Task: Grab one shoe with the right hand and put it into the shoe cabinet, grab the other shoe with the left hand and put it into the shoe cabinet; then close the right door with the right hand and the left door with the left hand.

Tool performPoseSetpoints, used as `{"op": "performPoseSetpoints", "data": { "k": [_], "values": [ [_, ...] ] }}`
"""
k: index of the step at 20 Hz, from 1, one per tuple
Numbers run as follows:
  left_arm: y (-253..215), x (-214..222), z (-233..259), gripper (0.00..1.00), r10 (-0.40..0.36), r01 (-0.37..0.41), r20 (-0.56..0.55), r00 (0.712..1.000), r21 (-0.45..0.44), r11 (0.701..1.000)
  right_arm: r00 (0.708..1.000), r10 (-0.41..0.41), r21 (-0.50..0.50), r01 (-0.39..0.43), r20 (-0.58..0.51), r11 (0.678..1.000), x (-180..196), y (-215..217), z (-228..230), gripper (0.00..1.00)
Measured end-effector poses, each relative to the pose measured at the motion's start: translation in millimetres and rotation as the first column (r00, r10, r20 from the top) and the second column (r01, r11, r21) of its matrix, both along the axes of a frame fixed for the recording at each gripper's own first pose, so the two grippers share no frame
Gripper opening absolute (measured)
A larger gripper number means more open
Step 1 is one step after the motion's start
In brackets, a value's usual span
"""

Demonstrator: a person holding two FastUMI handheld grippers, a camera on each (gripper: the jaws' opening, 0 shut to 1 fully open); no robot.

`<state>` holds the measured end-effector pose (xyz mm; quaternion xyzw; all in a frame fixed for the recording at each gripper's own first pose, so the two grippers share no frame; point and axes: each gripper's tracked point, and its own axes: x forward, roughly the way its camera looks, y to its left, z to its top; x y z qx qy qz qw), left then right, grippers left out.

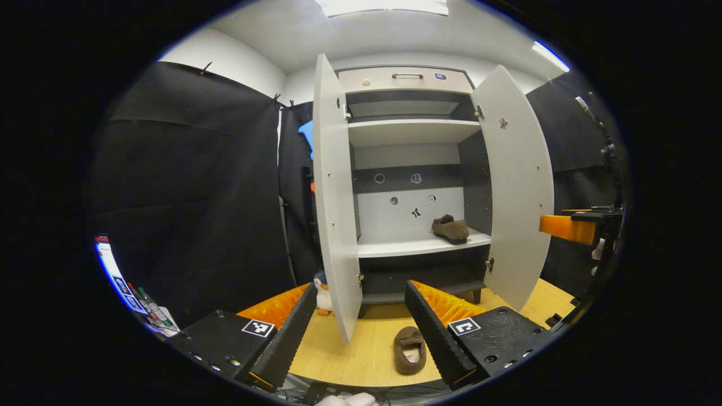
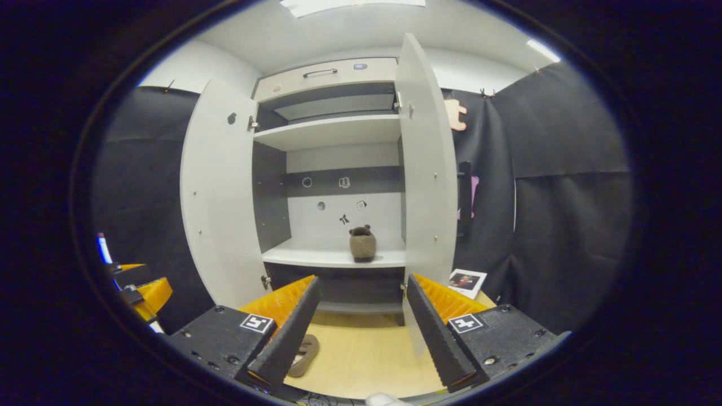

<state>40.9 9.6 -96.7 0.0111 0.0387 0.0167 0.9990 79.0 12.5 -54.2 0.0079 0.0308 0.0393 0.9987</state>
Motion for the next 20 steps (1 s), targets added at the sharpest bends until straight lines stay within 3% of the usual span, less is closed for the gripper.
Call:
{"op": "performPoseSetpoints", "data": {
  "k": [5, 10, 13, 20],
  "values": [
    [-40, 35, -74, 0.96, -0.098, 0.092, -0.120, 0.988, -0.053, 0.994, 0.998, -0.035, -0.002, 0.035, -0.054, 0.999, -13, -27, -19, 0.98],
    [-61, 60, -168, 0.96, -0.141, 0.122, -0.290, 0.947, -0.080, 0.989, 0.992, -0.060, -0.006, 0.060, -0.110, 0.998, -8, -44, -31, 0.98],
    [-61, 78, -225, 0.96, -0.135, 0.103, -0.396, 0.908, -0.102, 0.989, 0.986, -0.080, -0.027, 0.076, -0.144, 0.997, -8, -53, -41, 0.98],
    [-73, 108, -325, 0.96, -0.186, 0.146, -0.580, 0.793, -0.116, 0.982, 0.968, -0.118, -0.033, 0.113, -0.220, 0.993, -6, -72, -65, 0.99]
  ]
}}
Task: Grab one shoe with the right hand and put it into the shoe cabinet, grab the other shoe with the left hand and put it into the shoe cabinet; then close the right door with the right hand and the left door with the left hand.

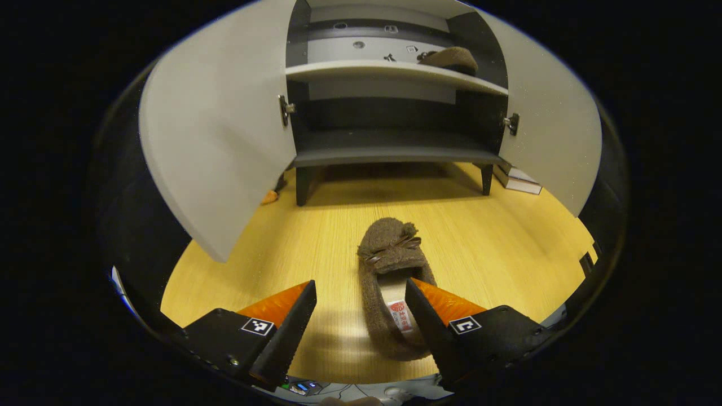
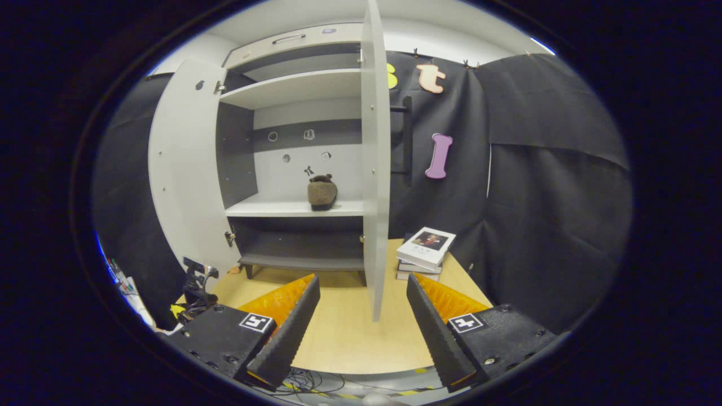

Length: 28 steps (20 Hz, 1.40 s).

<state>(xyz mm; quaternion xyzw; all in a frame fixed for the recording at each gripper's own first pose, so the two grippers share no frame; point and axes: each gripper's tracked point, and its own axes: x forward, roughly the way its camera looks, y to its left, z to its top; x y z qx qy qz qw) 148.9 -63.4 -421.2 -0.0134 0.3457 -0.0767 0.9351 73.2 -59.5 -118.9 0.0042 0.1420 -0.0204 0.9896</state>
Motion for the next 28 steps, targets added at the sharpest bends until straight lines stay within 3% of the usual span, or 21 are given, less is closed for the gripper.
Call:
{"op": "performPoseSetpoints", "data": {
  "k": [4, 11, 13, 15, 16, 17, 18, 19, 23, 26, 28],
  "values": [
    [9, 26, -18, 0.97, 0.015, -0.014, -0.074, 0.997, 0.009, 1.000, 0.999, -0.037, -0.007, 0.037, -0.016, 0.999, 1, -16, -4, 0.98],
    [7, 23, -17, 0.94, 0.034, -0.035, -0.065, 0.997, -0.008, 0.999, 0.998, -0.057, -0.025, 0.057, -0.021, 0.998, 0, -24, -6, 0.98],
    [-9, 30, -19, 0.81, 0.018, -0.020, -0.066, 0.998, -0.030, 0.999, 0.998, -0.053, -0.029, 0.053, -0.021, 0.998, 0, -22, -6, 0.98],
    [-19, 32, -17, 0.57, 0.000, -0.002, -0.068, 0.998, -0.028, 1.000, 0.999, -0.046, -0.029, 0.046, -0.022, 0.999, 0, -21, -6, 0.98],
    [-20, 34, -17, 0.40, -0.006, 0.005, -0.065, 0.998, -0.015, 1.000, 0.999, -0.044, -0.029, 0.043, -0.021, 0.999, 1, -19, -6, 0.98],
    [-11, 37, -15, 0.33, 0.010, -0.008, -0.060, 0.998, 0.028, 1.000, 0.999, -0.040, -0.027, 0.039, -0.019, 0.999, -1, -18, -5, 0.98],
    [-5, 38, -14, 0.11, 0.019, -0.016, -0.069, 0.997, 0.044, 0.999, 0.999, -0.034, -0.024, 0.034, -0.014, 0.999, -1, -16, -2, 0.98],
    [-2, 38, -9, 0.05, 0.027, -0.024, -0.074, 0.997, 0.046, 0.999, 1.000, -0.027, -0.022, 0.027, -0.005, 0.999, -1, -14, 1, 0.98],
    [6, 43, 43, 0.01, 0.038, -0.038, 0.007, 0.999, 0.078, 0.996, 1.000, -0.003, -0.012, 0.003, 0.031, 1.000, 3, -5, 13, 0.98],
    [13, 57, 108, 0.05, 0.033, -0.045, 0.116, 0.993, 0.108, 0.993, 0.999, 0.014, -0.008, -0.013, 0.049, 1.000, 3, 2, 17, 0.98],
    [11, 67, 155, 0.00, 0.034, -0.053, 0.182, 0.983, 0.100, 0.994, 0.998, 0.023, -0.002, -0.023, 0.058, 1.000, 3, 4, 19, 0.98]
  ]
}}
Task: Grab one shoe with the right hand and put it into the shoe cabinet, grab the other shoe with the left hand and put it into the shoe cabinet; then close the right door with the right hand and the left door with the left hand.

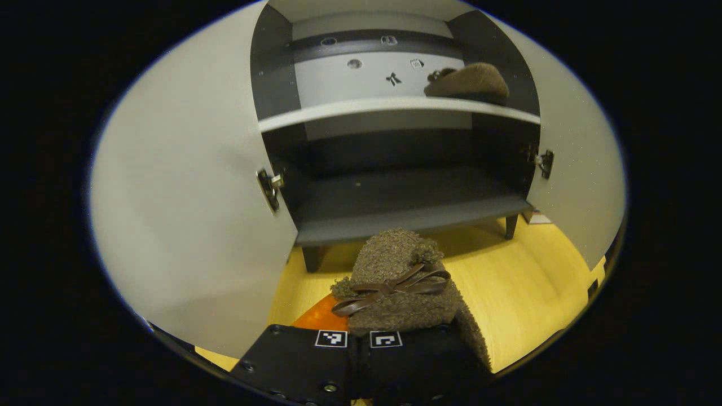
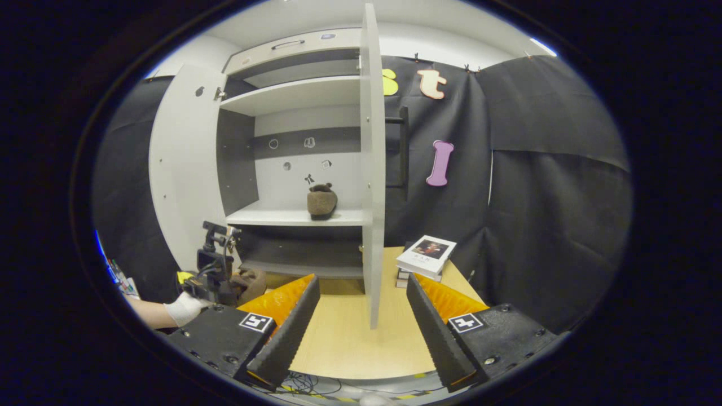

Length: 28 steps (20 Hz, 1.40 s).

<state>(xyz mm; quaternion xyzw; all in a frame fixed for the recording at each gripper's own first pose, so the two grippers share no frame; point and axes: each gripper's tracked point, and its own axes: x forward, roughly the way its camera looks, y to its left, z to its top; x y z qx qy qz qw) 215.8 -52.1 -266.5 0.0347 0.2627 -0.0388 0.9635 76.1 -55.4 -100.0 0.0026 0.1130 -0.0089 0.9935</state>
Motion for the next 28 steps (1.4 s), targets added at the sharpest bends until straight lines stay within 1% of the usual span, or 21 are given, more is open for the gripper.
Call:
{"op": "performPoseSetpoints", "data": {
  "k": [1, 2, 3, 6, 10, 15, 17, 20, 21, 22, 23, 24, 26, 28],
  "values": [
    [-1, 6, 22, 0.00, 0.000, 0.000, 0.035, 0.999, -0.010, 1.000, 1.000, 0.003, 0.006, -0.003, 0.005, 1.000, 0, 1, 1, 0.98],
    [-2, 11, 42, 0.04, 0.004, -0.003, 0.056, 0.998, -0.018, 1.000, 1.000, 0.004, 0.010, -0.004, 0.009, 1.000, 2, 1, 2, 0.98],
    [-4, 18, 62, 0.04, 0.004, -0.002, 0.080, 0.997, -0.030, 1.000, 1.000, 0.006, 0.015, -0.006, 0.012, 1.000, 3, 2, 2, 0.99],
    [-13, 42, 116, 0.04, 0.000, 0.010, 0.136, 0.991, -0.071, 0.997, 1.000, 0.007, 0.029, -0.008, 0.024, 1.000, 4, 1, 4, 0.98],
    [-17, 85, 173, 0.04, 0.005, 0.009, 0.196, 0.981, -0.070, 0.997, 0.999, 0.004, 0.050, -0.006, 0.040, 0.999, 3, -4, 8, 0.99],
    [-13, 156, 211, 0.04, 0.030, -0.021, 0.231, 0.973, -0.041, 0.999, 0.999, -0.018, 0.062, 0.015, 0.040, 0.998, 4, -17, 10, 0.99],
    [-16, 183, 223, 0.04, 0.020, -0.014, 0.245, 0.969, -0.028, 1.000, 0.999, -0.026, 0.061, 0.024, 0.035, 0.998, 3, -22, 9, 0.98],
    [-17, 223, 228, 0.04, 0.035, -0.032, 0.244, 0.969, -0.015, 0.999, 0.999, -0.041, 0.048, 0.040, 0.034, 0.998, 5, -31, 11, 0.98],
    [-19, 234, 225, 0.00, 0.043, -0.038, 0.239, 0.970, -0.022, 0.999, 0.998, -0.047, 0.044, 0.045, 0.034, 0.998, 5, -33, 12, 0.98],
    [-19, 247, 220, 0.04, 0.050, -0.046, 0.235, 0.971, -0.023, 0.999, 0.998, -0.048, 0.044, 0.047, 0.035, 0.998, 8, -34, 12, 0.98],
    [-17, 260, 211, 0.04, 0.056, -0.054, 0.218, 0.974, -0.013, 0.998, 0.998, -0.052, 0.044, 0.051, 0.033, 0.998, 10, -35, 12, 0.98],
    [-14, 269, 200, 0.00, 0.069, -0.067, 0.186, 0.980, -0.012, 0.998, 0.998, -0.059, 0.041, 0.058, 0.029, 0.997, 10, -36, 11, 0.98],
    [-16, 281, 178, 0.00, 0.079, -0.076, 0.121, 0.990, -0.031, 0.997, 0.997, -0.071, 0.033, 0.070, 0.019, 0.997, 10, -41, 8, 0.98],
    [-11, 287, 160, 0.00, 0.086, -0.085, 0.064, 0.994, -0.011, 0.996, 0.997, -0.082, 0.033, 0.082, 0.011, 0.996, 11, -45, 6, 0.99]
  ]
}}
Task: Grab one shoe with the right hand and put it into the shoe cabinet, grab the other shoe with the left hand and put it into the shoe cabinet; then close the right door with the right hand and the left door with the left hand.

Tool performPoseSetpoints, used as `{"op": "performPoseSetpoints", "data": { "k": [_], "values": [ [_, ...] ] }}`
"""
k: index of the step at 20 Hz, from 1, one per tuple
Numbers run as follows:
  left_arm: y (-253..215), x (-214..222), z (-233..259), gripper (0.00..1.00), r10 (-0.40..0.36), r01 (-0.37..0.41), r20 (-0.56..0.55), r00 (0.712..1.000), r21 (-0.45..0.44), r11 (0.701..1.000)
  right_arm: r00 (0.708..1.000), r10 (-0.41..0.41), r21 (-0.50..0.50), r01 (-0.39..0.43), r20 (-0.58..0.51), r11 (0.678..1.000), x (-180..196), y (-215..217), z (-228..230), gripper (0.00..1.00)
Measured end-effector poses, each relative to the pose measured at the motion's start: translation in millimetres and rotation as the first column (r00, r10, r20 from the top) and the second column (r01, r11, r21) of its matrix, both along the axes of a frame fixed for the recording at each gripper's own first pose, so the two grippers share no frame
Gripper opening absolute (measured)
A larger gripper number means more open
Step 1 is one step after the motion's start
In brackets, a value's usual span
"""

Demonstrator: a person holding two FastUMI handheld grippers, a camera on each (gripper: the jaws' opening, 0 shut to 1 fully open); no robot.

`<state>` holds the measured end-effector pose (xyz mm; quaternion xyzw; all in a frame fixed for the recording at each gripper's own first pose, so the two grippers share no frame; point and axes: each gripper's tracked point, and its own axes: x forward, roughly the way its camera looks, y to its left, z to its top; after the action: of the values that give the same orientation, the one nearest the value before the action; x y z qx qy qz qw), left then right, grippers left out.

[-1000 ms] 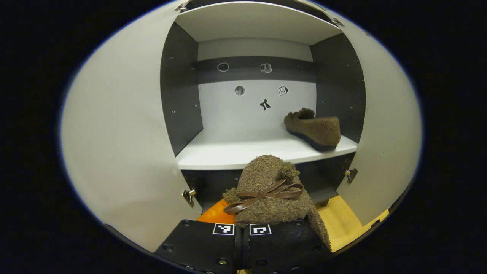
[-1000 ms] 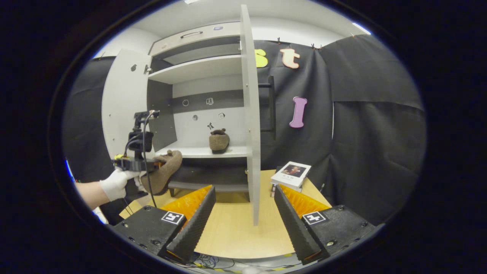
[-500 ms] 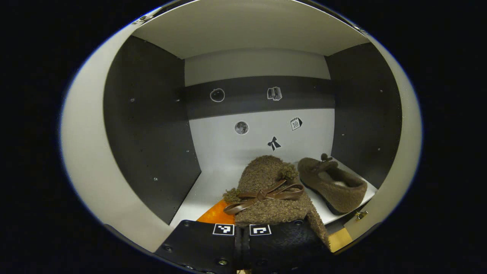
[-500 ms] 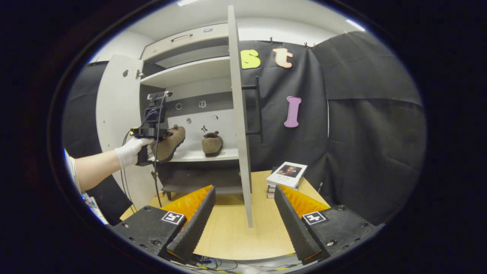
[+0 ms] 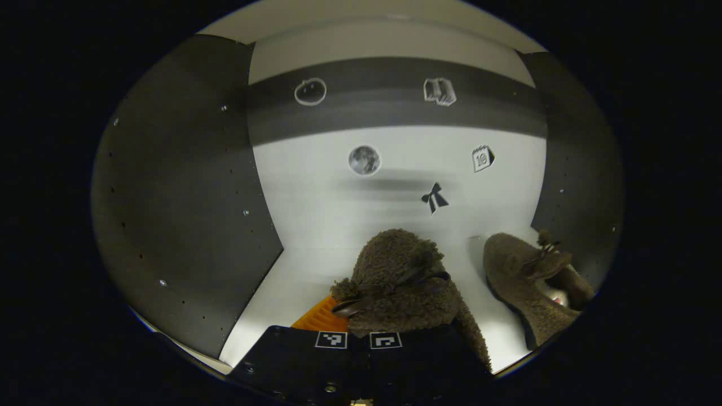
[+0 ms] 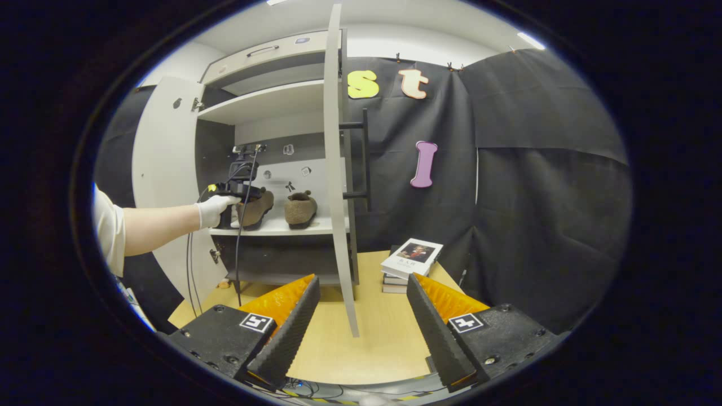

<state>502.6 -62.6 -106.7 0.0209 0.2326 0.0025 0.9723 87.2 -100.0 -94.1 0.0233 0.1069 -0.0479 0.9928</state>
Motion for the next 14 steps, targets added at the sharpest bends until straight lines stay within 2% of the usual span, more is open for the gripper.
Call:
{"op": "performPoseSetpoints", "data": {
  "k": [5, 6, 9, 14],
  "values": [
    [0, 3, -14, 0.01, -0.019, 0.021, -0.058, 0.998, 0.025, 0.999, 1.000, -0.009, 0.011, 0.010, -0.025, 1.000, 3, -3, -7, 0.98],
    [1, 1, -15, 0.04, -0.018, 0.020, -0.073, 0.997, 0.028, 0.999, 1.000, -0.007, 0.013, 0.007, -0.028, 1.000, 5, -2, -8, 0.98],
    [0, -3, -11, 0.21, -0.019, 0.021, -0.071, 0.997, 0.025, 0.999, 1.000, -0.005, -0.010, 0.005, -0.028, 1.000, 7, -3, -7, 0.98],
    [8, -19, 11, 0.99, -0.029, 0.029, -0.039, 0.999, 0.002, 1.000, 1.000, 0.005, -0.005, -0.005, -0.020, 1.000, 8, 2, -3, 0.98]
  ]
}}
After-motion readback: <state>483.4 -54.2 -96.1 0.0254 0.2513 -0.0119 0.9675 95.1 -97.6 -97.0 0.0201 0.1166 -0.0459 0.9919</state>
